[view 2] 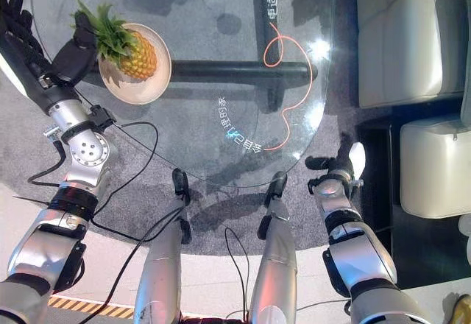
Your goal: Pick up the fruit to the plate
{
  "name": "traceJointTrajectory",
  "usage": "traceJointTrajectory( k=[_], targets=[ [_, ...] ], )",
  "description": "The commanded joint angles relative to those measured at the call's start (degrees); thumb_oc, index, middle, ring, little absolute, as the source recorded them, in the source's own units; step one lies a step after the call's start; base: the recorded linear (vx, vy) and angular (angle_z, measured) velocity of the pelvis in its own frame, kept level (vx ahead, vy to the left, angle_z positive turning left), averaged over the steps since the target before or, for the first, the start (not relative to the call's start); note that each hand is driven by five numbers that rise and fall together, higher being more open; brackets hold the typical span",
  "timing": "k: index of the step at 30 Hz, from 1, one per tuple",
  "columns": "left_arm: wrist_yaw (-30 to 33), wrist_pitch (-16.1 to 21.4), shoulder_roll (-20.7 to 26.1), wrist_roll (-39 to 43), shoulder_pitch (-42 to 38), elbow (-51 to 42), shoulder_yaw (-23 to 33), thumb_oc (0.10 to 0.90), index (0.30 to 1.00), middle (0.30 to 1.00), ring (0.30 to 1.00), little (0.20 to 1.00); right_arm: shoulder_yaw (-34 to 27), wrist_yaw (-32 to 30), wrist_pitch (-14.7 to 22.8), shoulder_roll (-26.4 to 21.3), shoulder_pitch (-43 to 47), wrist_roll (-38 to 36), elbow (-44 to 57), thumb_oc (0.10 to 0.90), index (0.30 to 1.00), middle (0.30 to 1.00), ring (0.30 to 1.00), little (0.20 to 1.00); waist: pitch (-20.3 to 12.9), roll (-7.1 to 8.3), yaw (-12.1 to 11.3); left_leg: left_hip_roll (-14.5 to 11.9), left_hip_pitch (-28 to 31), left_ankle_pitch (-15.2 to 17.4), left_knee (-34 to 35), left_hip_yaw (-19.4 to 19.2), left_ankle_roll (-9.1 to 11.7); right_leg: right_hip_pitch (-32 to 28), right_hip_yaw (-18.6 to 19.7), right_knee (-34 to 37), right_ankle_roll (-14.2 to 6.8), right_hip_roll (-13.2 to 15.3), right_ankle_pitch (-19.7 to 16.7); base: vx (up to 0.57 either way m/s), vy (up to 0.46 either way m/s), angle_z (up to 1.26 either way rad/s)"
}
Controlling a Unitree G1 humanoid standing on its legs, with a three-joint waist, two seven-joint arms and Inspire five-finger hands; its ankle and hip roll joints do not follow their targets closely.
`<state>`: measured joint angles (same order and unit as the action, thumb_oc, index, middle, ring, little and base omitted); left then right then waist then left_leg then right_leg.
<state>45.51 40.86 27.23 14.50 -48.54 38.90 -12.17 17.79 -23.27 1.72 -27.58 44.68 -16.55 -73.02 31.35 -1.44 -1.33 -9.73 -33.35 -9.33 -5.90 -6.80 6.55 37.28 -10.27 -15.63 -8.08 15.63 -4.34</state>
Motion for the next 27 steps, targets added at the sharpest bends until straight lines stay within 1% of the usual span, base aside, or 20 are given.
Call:
traceJointTrajectory(
  k=[1,3,5,8,11,12,15,16,19,20,22,23,24,26,27],
  targets=[
    [-1.0,3.48,2.38,-1.16,-2.9,-5.67,3.89,0.8,0.9,0.9,0.9,0.9,-2.44,4.68,-2.85,-2.01,-2.0,-4.38,-3.03,0.8,0.9,0.9,0.9,0.9,-1.55,1.01,-1.22,-0.4,1.29,6.4,-4.53,2.59,1.97,-5.24,-2.6,2.23,-3.1,2.24,2.04,0.06,-0.031,0.08],
    [-1.4,2.96,2.66,-0.79,-2.63,-6.03,3.83,0.8,0.9,0.9,0.9,0.9,-2.64,5.99,-4.06,-1.91,-2.58,-4.57,-3.58,0.8,0.9,0.9,0.9,0.9,-1.55,1.13,-1.34,-0.47,2.4,6.33,-4.14,2.52,1.99,-6.48,-2.65,2.65,-3.11,2.16,2.04,0.04,-0.02,0.06],
    [-1.73,2.17,2.78,-0.78,-2.24,-6.54,3.94,0.8,0.9,0.9,0.9,0.9,-2.93,8.56,-6.38,-1.75,-3.46,-5.1,-4.62,0.8,0.9,0.9,0.9,0.9,-1.55,1.29,-1.44,-0.57,4.05,6.22,-3.54,2.43,2.09,-8.35,-2.68,3.33,-3.1,2.0,2.03,0.04,-0.028,0.01],
    [-3.18,1.05,3.01,0.23,-0.82,-7.26,4.63,0.8,0.9,0.9,0.9,0.9,-3.56,12.04,-8.76,-1.26,-5.55,-5.4,-6.87,0.8,0.9,0.9,0.9,0.9,-1.55,1.42,-1.82,-0.69,7.09,6.08,-2.54,2.39,2.16,-11.86,-2.78,4.49,-3.14,1.8,2.02,0.05,-0.036,-0.01],
    [-4.33,-0.14,3.02,1.39,0.59,-7.19,5.17,0.8,0.9,0.9,0.9,0.9,-4.1,13.86,-9.68,-1.29,-7.28,-5.63,-8.46,0.8,0.9,0.9,0.9,0.9,-1.96,1.34,-1.98,-0.78,9.4,5.89,-1.55,2.29,2.25,-14.65,-2.94,5.63,-3.13,1.62,1.99,0.06,-0.022,0.03],
    [-5.56,-1.06,3.09,3.34,2.02,-7.16,5.69,0.8,0.9,0.9,0.9,0.9,-4.62,15.09,-10.14,-1.47,-8.81,-5.28,-8.99,0.8,0.9,0.9,0.9,0.9,-2.79,1.22,-2.01,-0.88,10.5,5.8,-0.95,2.17,2.34,-16.0,-3.03,6.22,-3.09,1.51,2.05,0.08,-0.008,0.0],
    [-8.05,-2.56,3.11,7.03,4.89,-6.47,6.85,0.8,0.9,0.9,0.9,0.9,-5.44,16.02,-10.51,-1.18,-11.6,-4.79,-9.46,0.8,0.9,0.9,0.9,0.9,-4.42,1.06,-2.01,-1.08,12.64,5.48,0.39,1.92,2.48,-18.49,-3.15,7.46,-3.07,1.3,2.01,0.1,0.004,0.0],
    [-10.39,-4.17,2.91,10.02,7.54,-5.96,7.89,0.8,0.9,0.9,0.9,0.9,-6.06,16.36,-10.67,-0.88,-13.93,-4.46,-9.44,0.8,0.9,0.9,0.9,0.9,-5.8,0.96,-2.0,-1.16,14.3,5.21,1.57,1.67,2.54,-20.49,-3.26,8.47,-3.06,1.19,2.05,0.1,0.012,0.0],
    [-12.29,-4.75,2.75,12.34,9.75,-5.34,8.69,0.8,0.9,0.9,0.9,0.9,-6.93,16.77,-10.65,-0.88,-15.9,-3.9,-9.44,0.8,0.9,0.9,0.9,0.9,-7.02,0.78,-2.0,-1.06,15.46,4.73,2.6,1.67,2.48,-21.89,-3.42,9.36,-3.03,1.11,1.79,0.08,0.015,0.04],
    [-13.5,-5.65,2.62,14.11,11.9,-4.64,9.4,0.8,0.9,0.9,0.9,0.9,-7.77,17.09,-10.3,-1.04,-18.08,-3.3,-9.38,0.8,0.9,0.9,0.9,0.9,-8.05,0.64,-1.95,-1.09,16.77,4.4,3.5,1.66,2.53,-23.42,-3.59,10.15,-3.04,1.05,1.68,0.1,0.026,0.05],
    [-15.02,-6.04,2.19,14.35,14.78,-3.54,10.41,0.8,0.9,0.9,0.9,0.9,-8.66,17.32,-9.83,-1.01,-20.67,-2.29,-9.33,0.8,0.9,0.9,0.9,0.9,-9.2,0.52,-1.96,-1.1,18.66,4.37,4.46,1.57,2.65,-25.48,-3.78,10.92,-3.04,1.04,1.87,0.18,0.053,0.05],
    [-17.08,-7.3,2.08,14.35,20.27,-1.74,12.18,0.8,0.9,0.9,0.9,0.9,-10.57,17.92,-8.99,-1.21,-25.8,0.45,-9.06,0.8,0.9,0.9,0.9,0.9,-12.06,0.39,-1.92,-0.89,21.87,3.89,5.93,1.48,2.54,-28.82,-4.0,12.76,-3.06,0.97,1.24,0.21,0.078,0.02],
    [-17.01,-8.07,1.99,13.79,21.27,-1.31,12.49,0.8,0.9,0.9,0.9,0.9,-10.88,18.05,-8.79,-1.25,-26.65,0.95,-9.03,0.8,0.9,0.9,0.9,0.9,-12.5,0.4,-1.92,-0.9,22.25,3.88,6.01,1.42,2.51,-29.24,-4.04,12.99,-3.04,0.99,1.14,0.27,0.086,-0.04],
    [-18.22,-8.78,1.86,11.18,25.77,1.46,13.98,0.8,0.9,0.9,0.9,0.9,-12.21,18.3,-8.58,-0.99,-30.5,2.66,-8.97,0.8,0.9,0.9,0.9,0.9,-14.79,0.57,-1.8,-0.98,25.31,4.29,6.38,1.15,2.35,-32.14,-3.79,13.61,-3.22,0.99,1.11,0.21,0.052,-0.02],
    [-18.28,-8.88,1.87,10.78,26.36,1.85,14.1,0.8,0.9,0.9,0.9,0.9,-12.47,18.34,-8.6,-0.92,-31.0,3.04,-8.9,0.8,0.9,0.9,0.9,0.9,-15.23,0.62,-1.77,-0.95,25.46,4.14,6.48,1.1,2.28,-32.36,-3.77,13.92,-3.22,0.99,0.82,0.23,0.055,0.04]
  ],
)
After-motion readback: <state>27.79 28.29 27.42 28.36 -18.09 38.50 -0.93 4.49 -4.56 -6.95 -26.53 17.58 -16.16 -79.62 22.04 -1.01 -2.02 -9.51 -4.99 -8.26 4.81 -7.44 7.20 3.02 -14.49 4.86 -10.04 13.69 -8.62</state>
